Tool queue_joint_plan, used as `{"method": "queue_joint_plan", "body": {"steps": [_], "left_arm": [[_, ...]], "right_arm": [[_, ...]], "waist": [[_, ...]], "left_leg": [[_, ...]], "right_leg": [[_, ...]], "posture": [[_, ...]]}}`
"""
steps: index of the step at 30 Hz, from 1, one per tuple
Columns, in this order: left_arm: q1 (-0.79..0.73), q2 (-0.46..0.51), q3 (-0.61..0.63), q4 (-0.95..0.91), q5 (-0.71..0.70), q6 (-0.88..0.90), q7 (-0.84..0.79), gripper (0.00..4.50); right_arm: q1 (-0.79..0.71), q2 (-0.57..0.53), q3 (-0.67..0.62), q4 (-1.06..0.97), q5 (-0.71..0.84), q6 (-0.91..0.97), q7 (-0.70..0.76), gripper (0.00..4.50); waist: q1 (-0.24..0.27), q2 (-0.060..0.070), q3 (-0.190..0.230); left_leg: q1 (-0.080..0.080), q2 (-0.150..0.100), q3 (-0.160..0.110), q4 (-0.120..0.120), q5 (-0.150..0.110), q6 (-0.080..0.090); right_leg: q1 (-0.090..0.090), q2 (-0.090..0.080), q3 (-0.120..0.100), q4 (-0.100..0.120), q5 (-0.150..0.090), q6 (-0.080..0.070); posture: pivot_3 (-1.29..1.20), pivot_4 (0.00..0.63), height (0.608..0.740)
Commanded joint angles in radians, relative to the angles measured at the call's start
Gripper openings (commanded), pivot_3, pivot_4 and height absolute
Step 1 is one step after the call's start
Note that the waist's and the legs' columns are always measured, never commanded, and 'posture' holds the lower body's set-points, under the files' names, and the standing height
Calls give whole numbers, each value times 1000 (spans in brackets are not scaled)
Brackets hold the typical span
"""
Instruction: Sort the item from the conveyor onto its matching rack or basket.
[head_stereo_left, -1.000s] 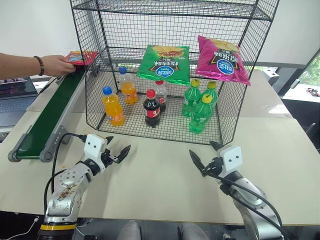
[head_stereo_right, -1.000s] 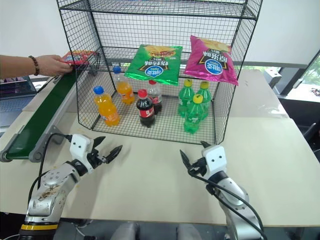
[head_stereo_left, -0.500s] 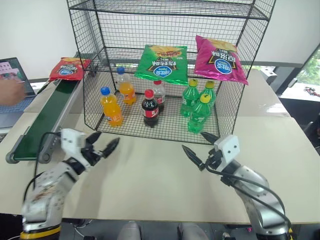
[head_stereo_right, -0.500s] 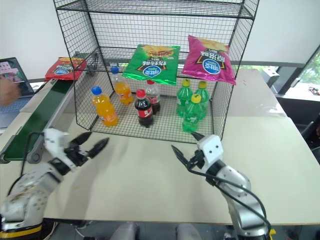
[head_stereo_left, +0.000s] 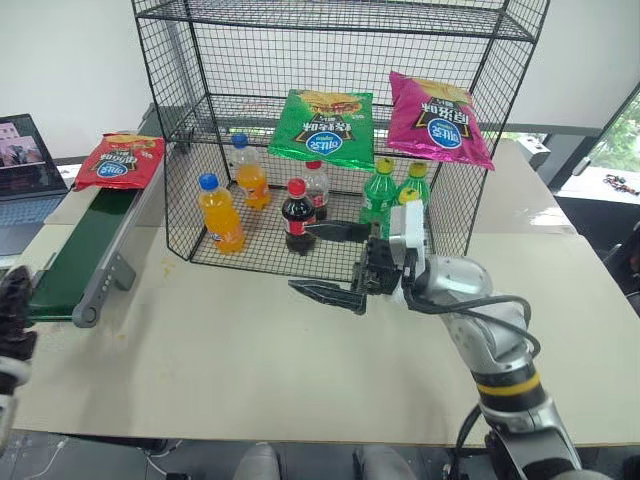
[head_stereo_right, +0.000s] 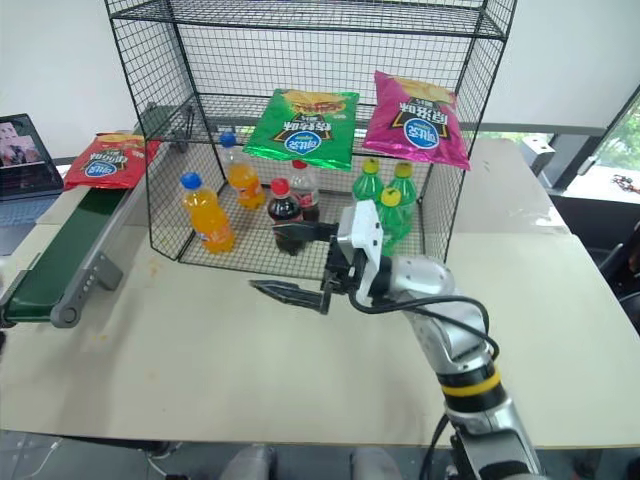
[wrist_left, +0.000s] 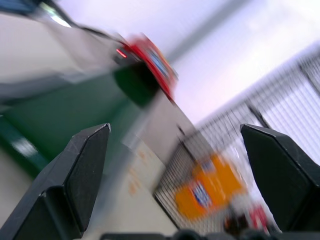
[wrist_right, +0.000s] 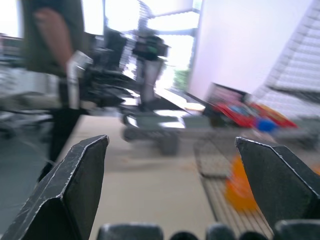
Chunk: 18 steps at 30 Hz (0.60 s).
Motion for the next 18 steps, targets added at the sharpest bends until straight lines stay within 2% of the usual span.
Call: {"method": "queue_joint_plan", "body": {"steps": [1, 7, 18], "left_arm": [[33, -4, 23, 54, -112, -5, 46, 4449], [83, 13, -12, 115, -209, 33, 65, 4449], [68, 44, -53, 168, -195, 24, 60, 4449]], "right_arm": [[-51, -1, -3, -4, 55, 2, 69, 4500], [-89, 0, 9, 5, 58, -14, 136, 4500], [-112, 9, -3, 1, 50, -11, 139, 4500]], "waist": [[3, 0, 0], [2, -1, 0], [-2, -1, 0]], "left_leg": [[0, 0, 0, 0, 0, 0], [0, 0, -3, -1, 1, -1], [0, 0, -4, -2, 1, -2]], "right_leg": [[0, 0, -1, 0, 0, 0], [-1, 0, -3, 2, -2, -3], [-1, 0, -5, 1, -2, -4]], "posture": [[0, 150, 740], [0, 150, 740], [0, 150, 740]]}}
